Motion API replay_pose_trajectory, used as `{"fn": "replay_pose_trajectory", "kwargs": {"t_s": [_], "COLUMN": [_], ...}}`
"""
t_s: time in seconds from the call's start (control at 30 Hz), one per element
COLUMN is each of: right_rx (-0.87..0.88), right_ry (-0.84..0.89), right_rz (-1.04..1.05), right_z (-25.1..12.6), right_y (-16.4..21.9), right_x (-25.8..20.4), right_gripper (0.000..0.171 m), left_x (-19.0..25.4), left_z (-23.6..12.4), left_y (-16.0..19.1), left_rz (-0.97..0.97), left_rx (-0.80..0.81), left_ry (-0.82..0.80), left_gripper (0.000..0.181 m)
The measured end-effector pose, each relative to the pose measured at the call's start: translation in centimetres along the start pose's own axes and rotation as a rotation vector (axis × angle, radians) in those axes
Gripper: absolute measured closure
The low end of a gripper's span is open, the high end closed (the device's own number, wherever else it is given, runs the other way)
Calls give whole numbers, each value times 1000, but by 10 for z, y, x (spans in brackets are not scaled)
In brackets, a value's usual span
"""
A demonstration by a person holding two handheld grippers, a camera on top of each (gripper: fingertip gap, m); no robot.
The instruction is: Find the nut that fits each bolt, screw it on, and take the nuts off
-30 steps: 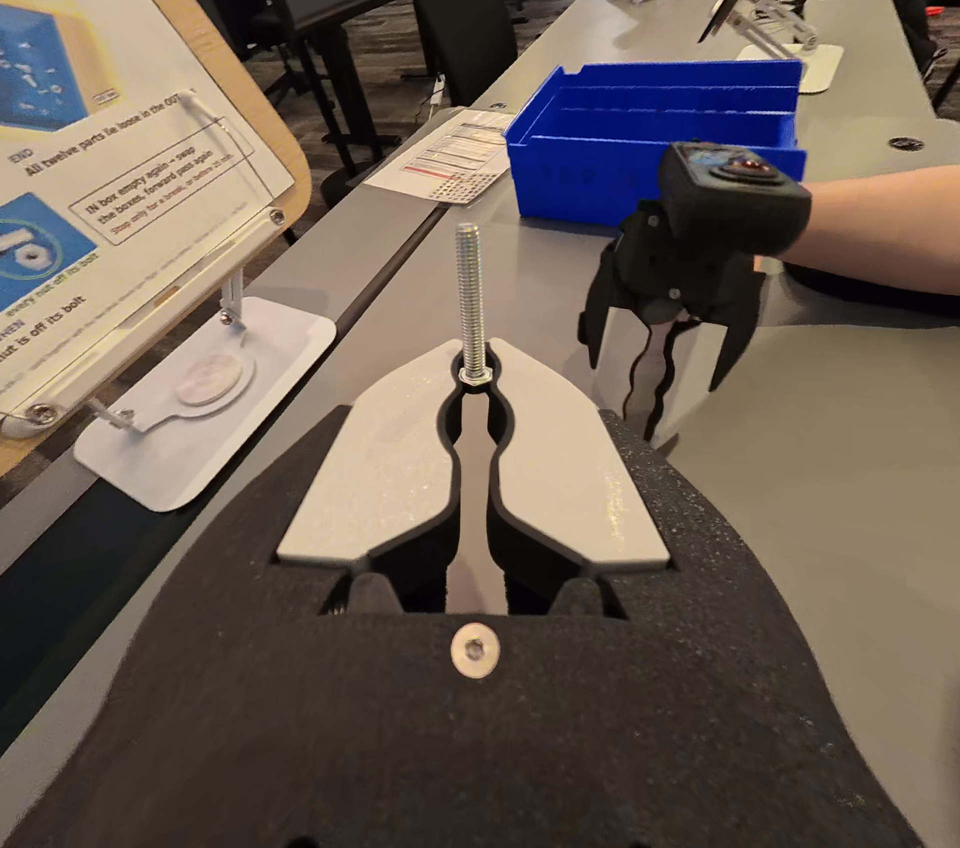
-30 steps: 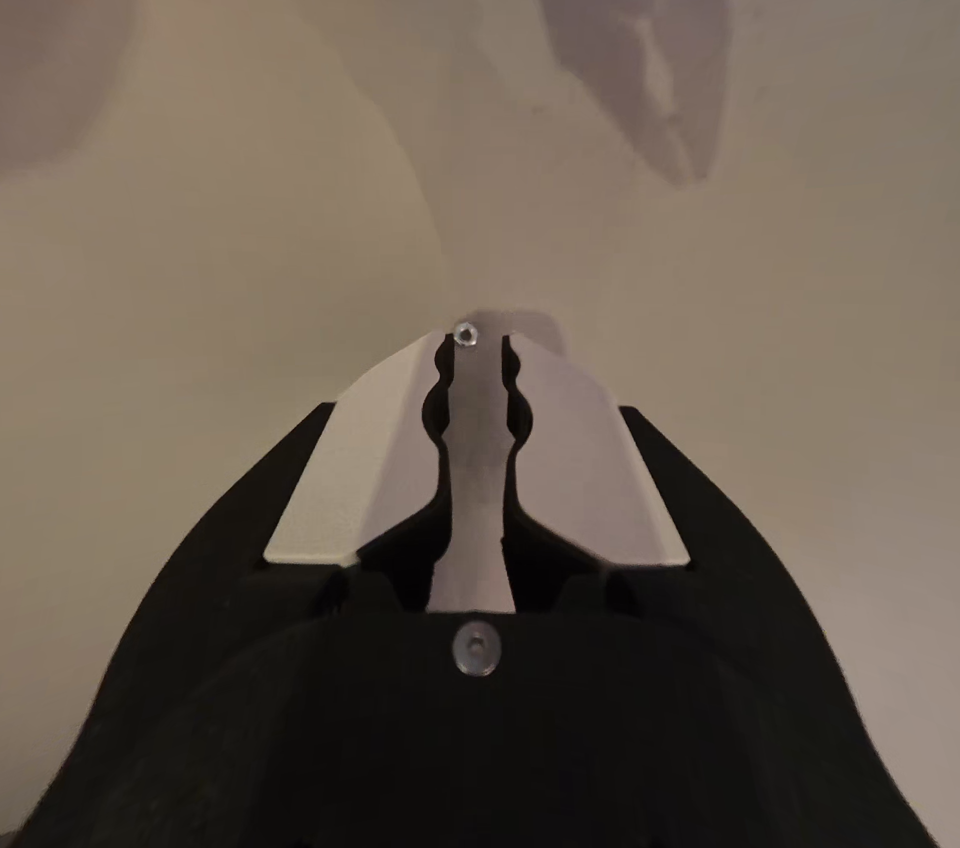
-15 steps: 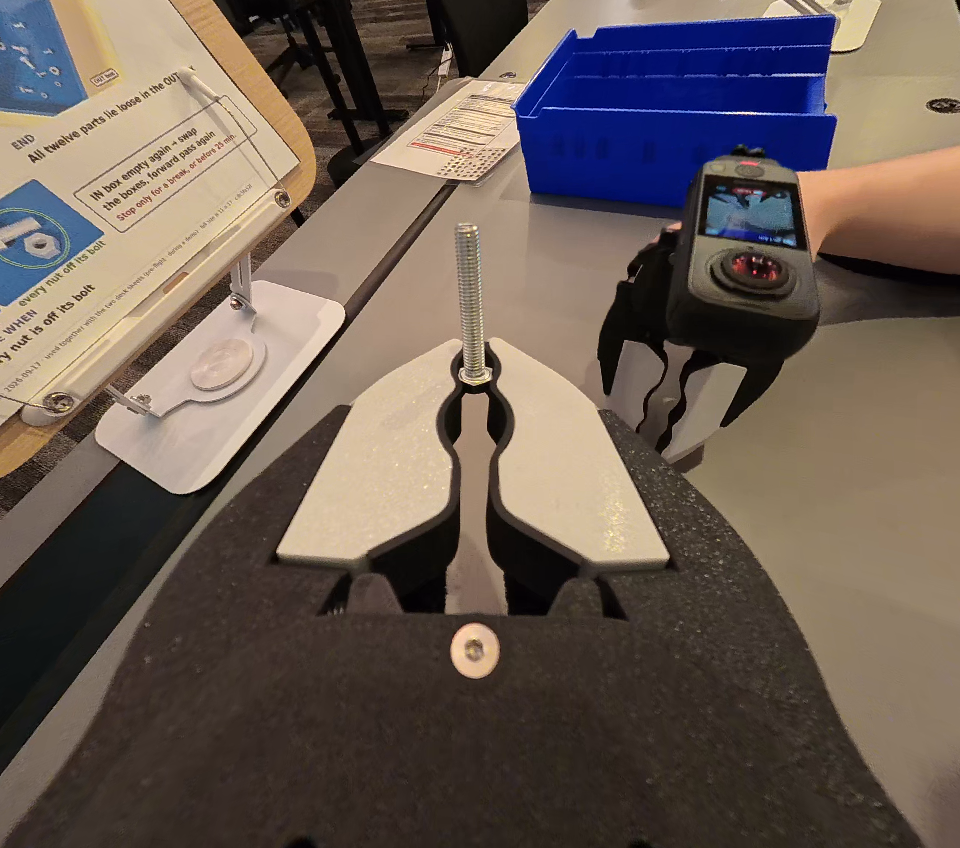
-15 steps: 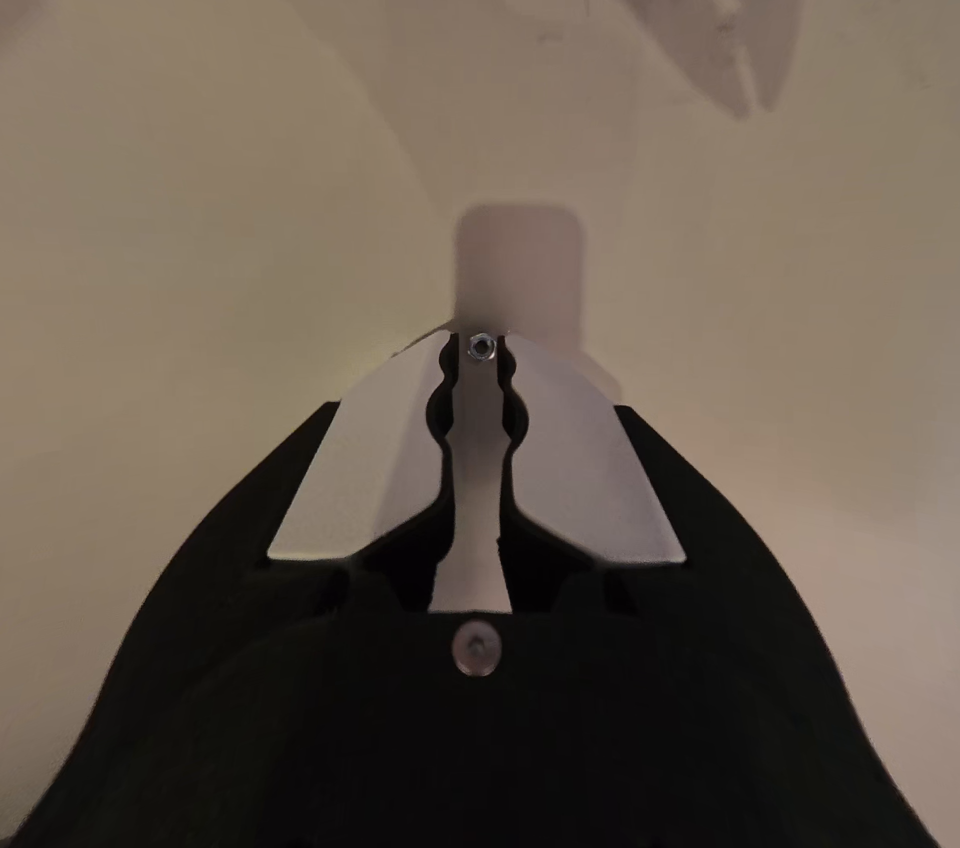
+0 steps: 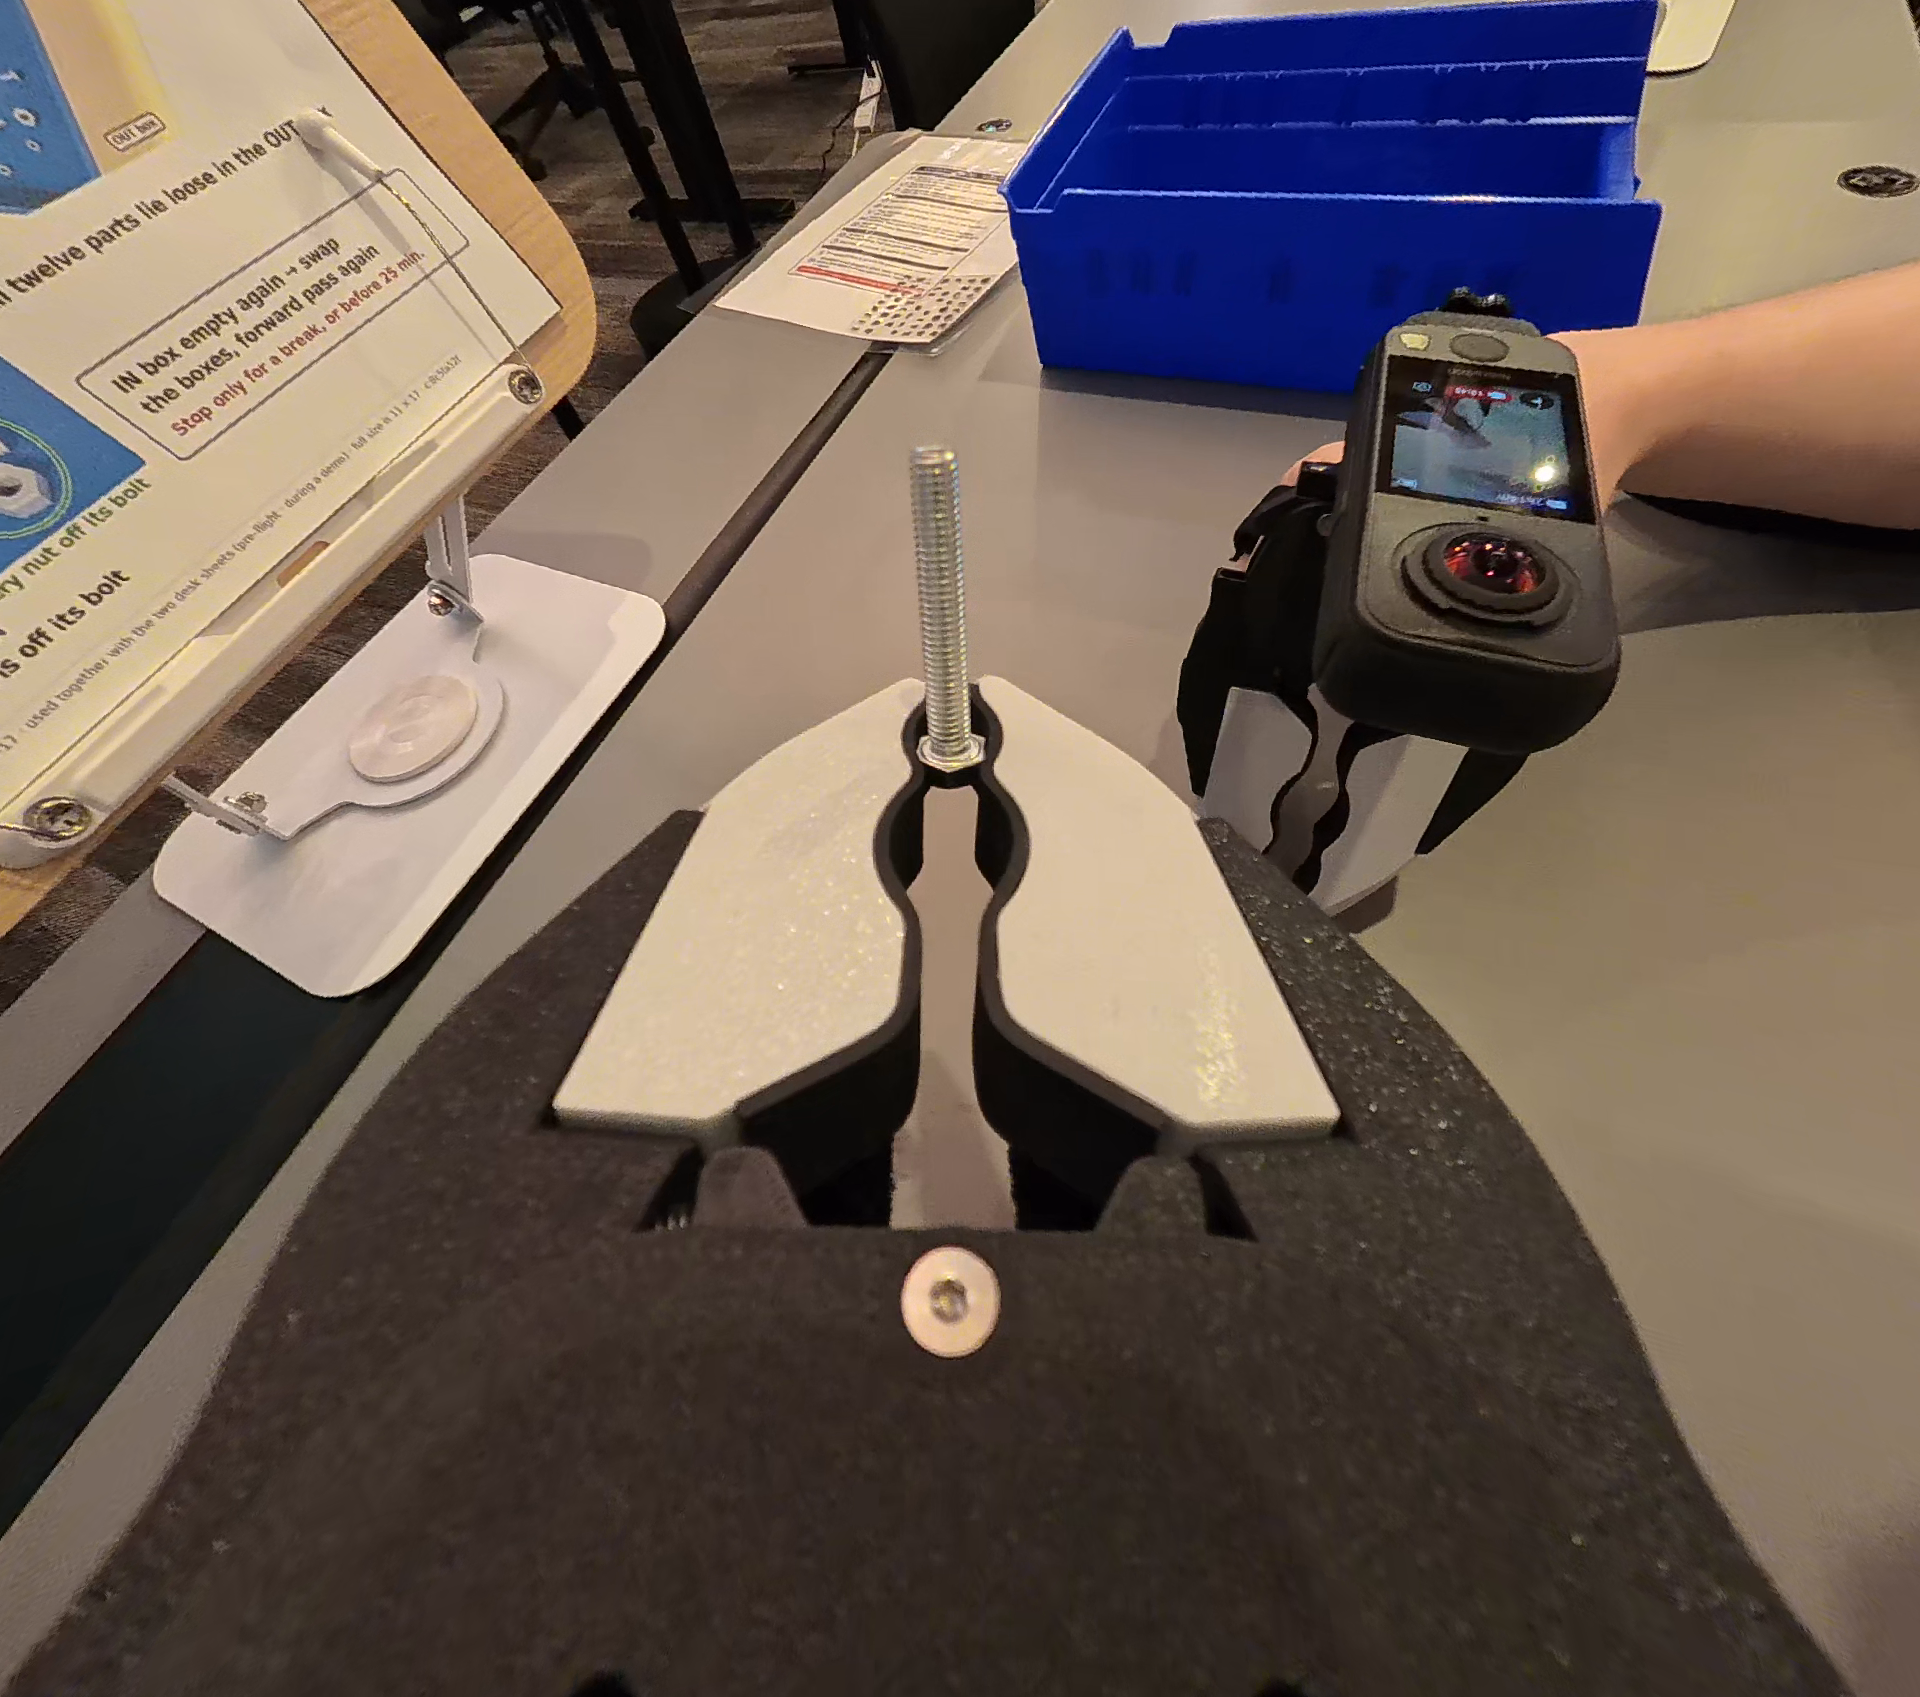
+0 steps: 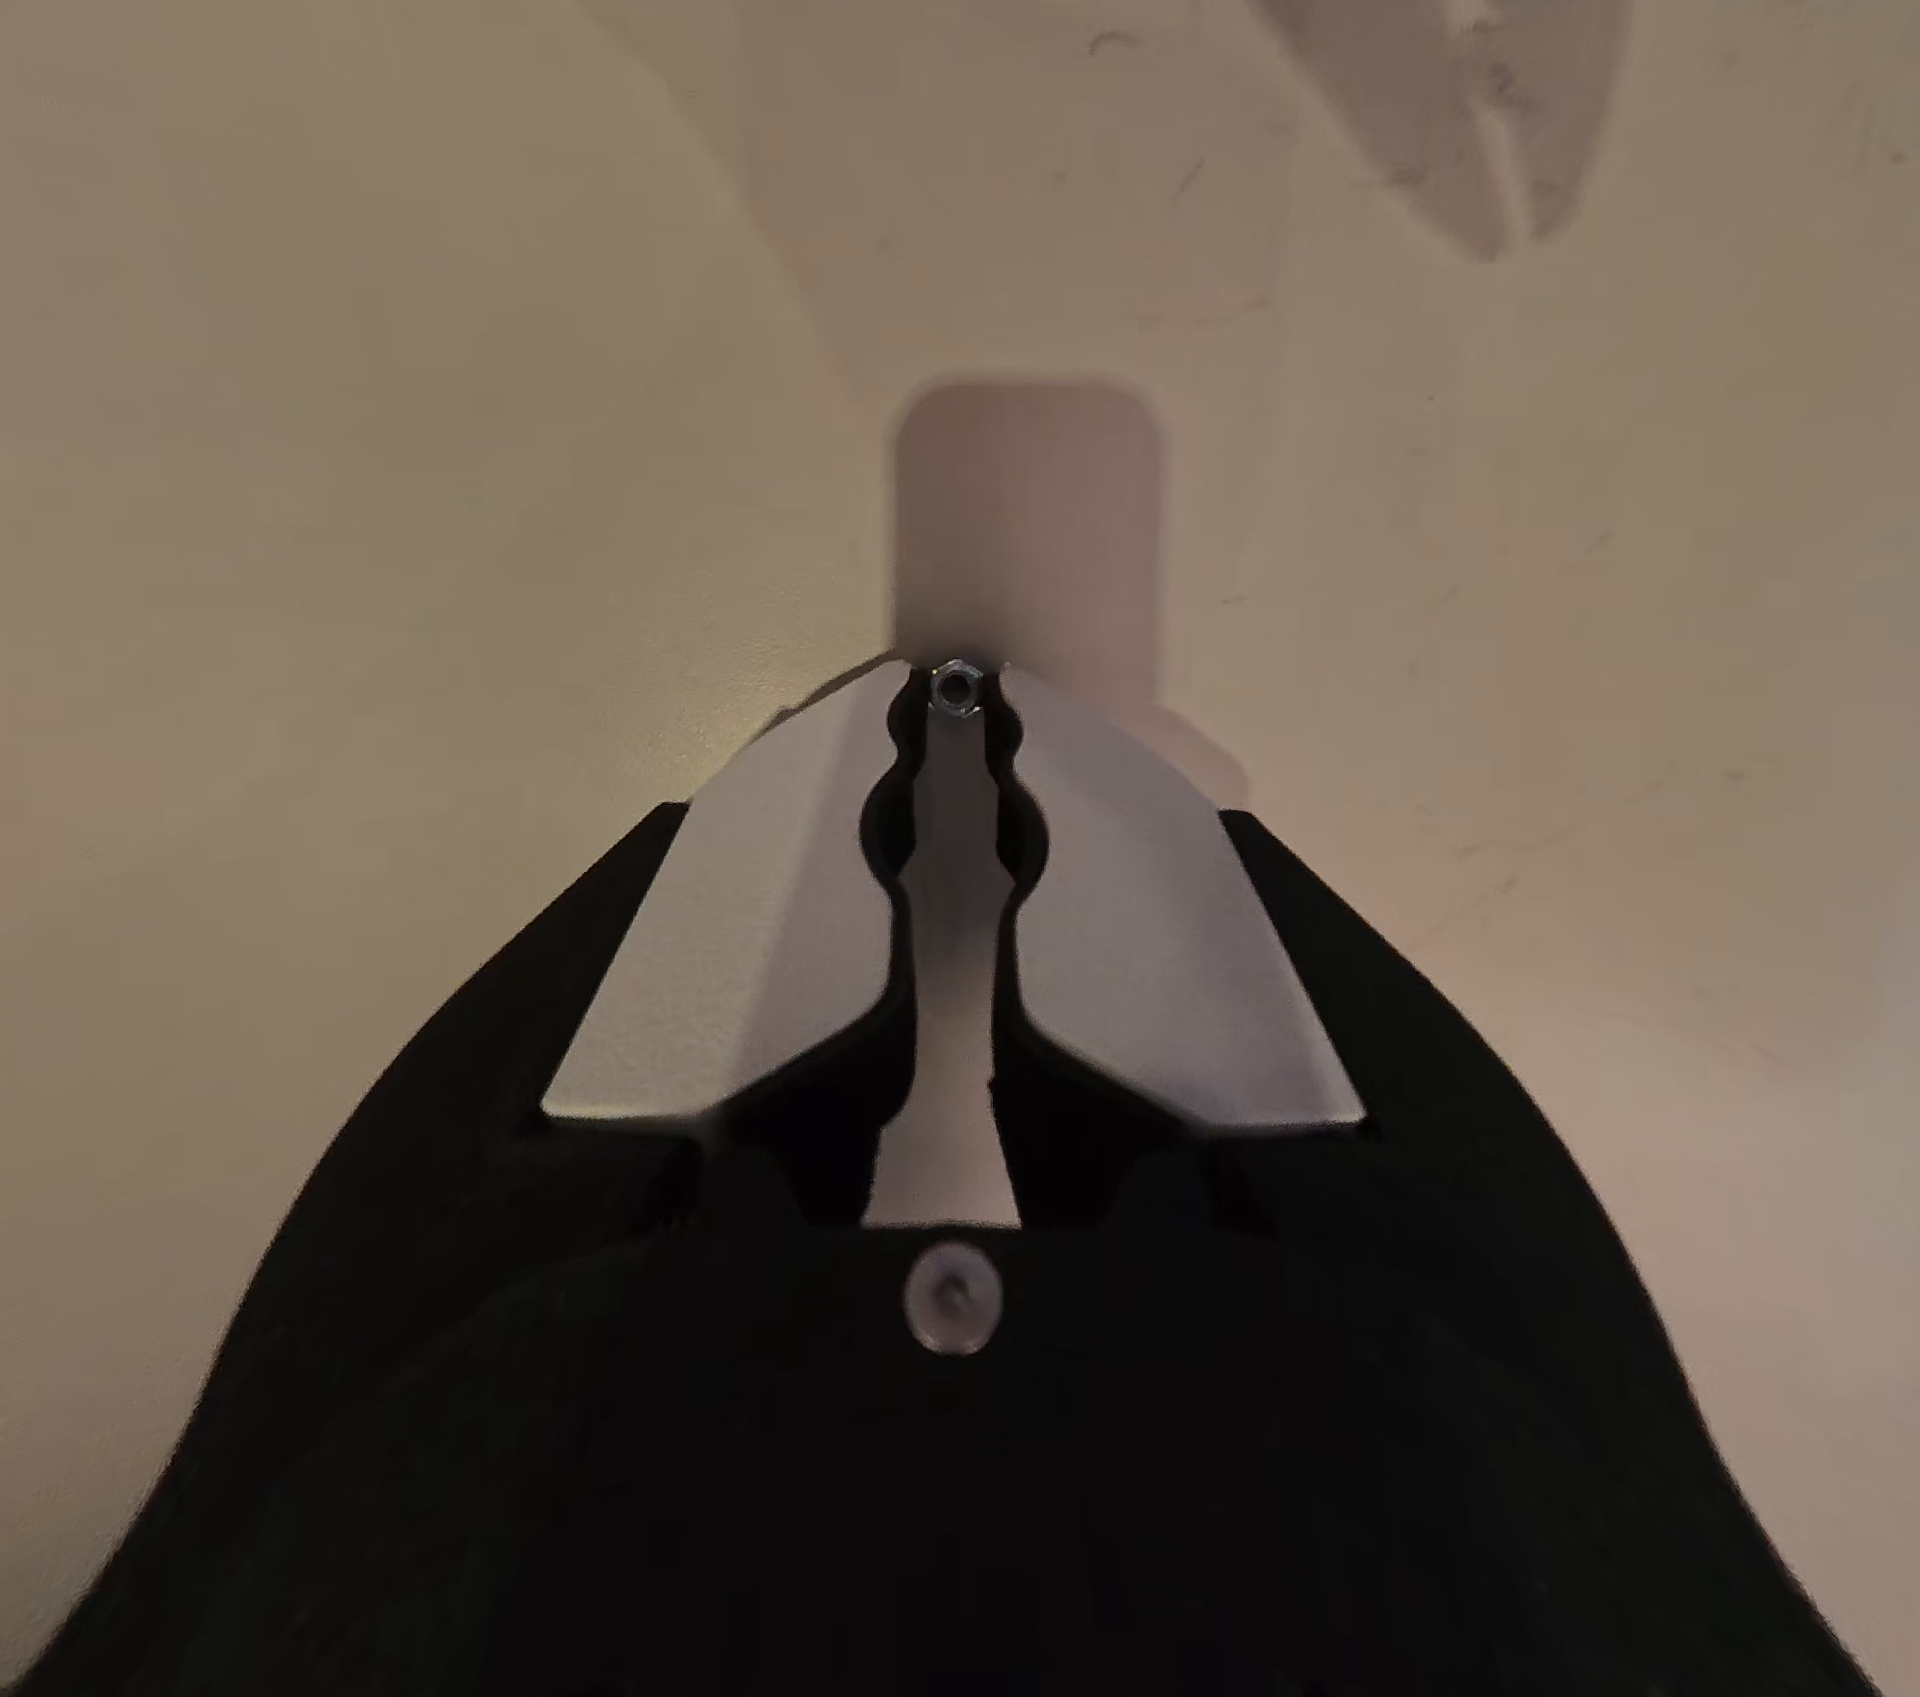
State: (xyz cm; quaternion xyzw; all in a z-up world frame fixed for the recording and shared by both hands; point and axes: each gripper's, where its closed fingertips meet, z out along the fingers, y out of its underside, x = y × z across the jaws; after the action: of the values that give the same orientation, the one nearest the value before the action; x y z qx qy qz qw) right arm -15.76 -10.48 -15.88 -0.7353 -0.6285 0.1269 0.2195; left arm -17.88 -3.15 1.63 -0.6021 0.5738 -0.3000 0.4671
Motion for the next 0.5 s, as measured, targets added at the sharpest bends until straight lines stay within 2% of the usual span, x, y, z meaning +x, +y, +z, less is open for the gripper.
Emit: {"fn": "replay_pose_trajectory", "kwargs": {"t_s": [0.1,0.2,0.3,0.5], "right_rx": [-8,62,225,582], "right_ry": [19,21,37,204], "right_rz": [-28,-43,-33,-22], "right_z": [-2,-23,-68,-168], "right_y": [1,-10,-31,-69], "right_x": [2,3,6,16], "right_gripper": [162,162,162,162], "left_x": [3,9,19,52], "left_z": [5,14,26,46], "left_y": [4,13,20,27], "left_rz": [-6,-15,-14,50], "left_rx": [-10,-36,-53,-50], "left_ry": [16,46,85,184], "left_gripper": [178,178,178,178]}}
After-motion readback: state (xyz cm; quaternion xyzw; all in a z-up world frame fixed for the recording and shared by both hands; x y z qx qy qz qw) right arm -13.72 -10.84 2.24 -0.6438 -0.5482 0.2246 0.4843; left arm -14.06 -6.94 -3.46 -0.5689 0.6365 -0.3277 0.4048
